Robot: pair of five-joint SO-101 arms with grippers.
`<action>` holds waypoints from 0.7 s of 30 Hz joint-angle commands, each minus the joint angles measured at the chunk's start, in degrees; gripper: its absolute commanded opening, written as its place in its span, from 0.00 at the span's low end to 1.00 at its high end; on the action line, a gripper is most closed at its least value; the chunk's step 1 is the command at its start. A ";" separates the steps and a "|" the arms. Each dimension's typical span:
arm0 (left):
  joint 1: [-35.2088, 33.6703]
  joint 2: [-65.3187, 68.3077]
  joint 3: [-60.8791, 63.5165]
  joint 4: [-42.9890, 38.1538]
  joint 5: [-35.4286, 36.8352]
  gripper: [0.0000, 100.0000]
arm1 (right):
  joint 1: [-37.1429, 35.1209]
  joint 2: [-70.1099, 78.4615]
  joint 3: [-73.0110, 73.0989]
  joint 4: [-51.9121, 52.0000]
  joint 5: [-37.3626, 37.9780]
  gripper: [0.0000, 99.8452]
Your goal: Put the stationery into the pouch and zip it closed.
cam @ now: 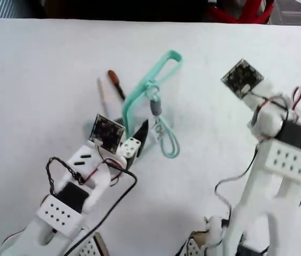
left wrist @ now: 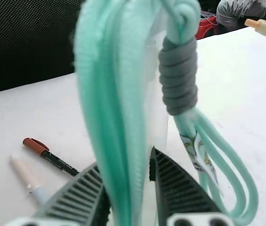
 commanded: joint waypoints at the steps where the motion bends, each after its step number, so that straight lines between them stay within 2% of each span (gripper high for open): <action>1: -0.48 0.22 -0.35 -1.41 0.53 0.11 | 0.13 -13.32 8.97 -5.32 -2.11 0.02; 6: -0.31 0.31 -0.35 -1.41 0.53 0.11 | -1.01 -20.00 9.93 -8.57 -13.89 0.02; 14: -0.31 0.40 -0.35 -1.41 0.53 0.11 | -3.82 -20.53 -2.29 -8.57 -38.07 0.02; 17: -0.31 0.40 -0.35 -1.41 0.53 0.11 | -9.98 -20.35 -6.33 -8.57 -45.01 0.02; 21: -0.13 0.40 -0.35 -1.41 0.53 0.11 | -24.92 -20.00 -8.88 -12.97 -50.73 0.02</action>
